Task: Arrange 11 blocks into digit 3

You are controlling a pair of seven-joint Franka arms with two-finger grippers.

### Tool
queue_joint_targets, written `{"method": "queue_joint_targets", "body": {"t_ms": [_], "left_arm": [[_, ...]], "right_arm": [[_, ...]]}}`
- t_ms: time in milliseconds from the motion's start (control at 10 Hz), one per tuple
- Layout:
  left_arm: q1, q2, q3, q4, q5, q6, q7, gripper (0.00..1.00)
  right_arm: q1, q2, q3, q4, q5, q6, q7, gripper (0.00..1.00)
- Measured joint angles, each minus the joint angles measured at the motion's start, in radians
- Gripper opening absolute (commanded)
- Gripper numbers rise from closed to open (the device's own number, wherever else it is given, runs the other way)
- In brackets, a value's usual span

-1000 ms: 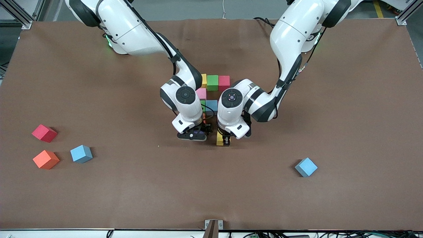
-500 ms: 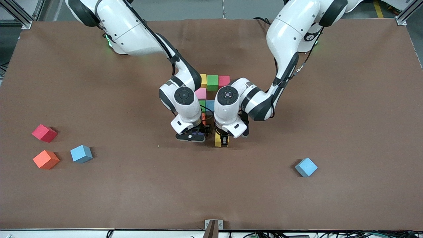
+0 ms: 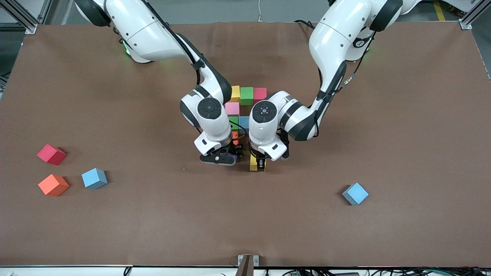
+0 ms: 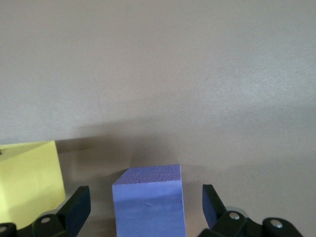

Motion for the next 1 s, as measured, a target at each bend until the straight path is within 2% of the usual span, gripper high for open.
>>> {"method": "queue_joint_targets", "body": {"t_ms": [200,500,800,1000], "left_arm": [[-0.003,0.000,0.000,0.002,0.000,0.000,0.000,0.24],[-0.013,0.006,-0.001,0.007,0.000,0.000,-0.034,0.24],[-0.030,0.029,-0.001,0.031,0.000,0.000,-0.045,0.24],[-0.044,0.046,-0.001,0.033,0.000,0.008,-0.045,0.24]], "right_arm": [[-0.045,-0.073,0.009,-0.021,0.036,-0.065,-0.014,1.00],[-0.251,-0.229,0.062,-0.030,0.080,-0.293,-0.161,1.00],[-0.470,-0.342,0.069,-0.036,0.100,-0.443,-0.429,1.00],[-0.546,-0.386,0.069,0.011,0.101,-0.557,-0.482,1.00]]}}
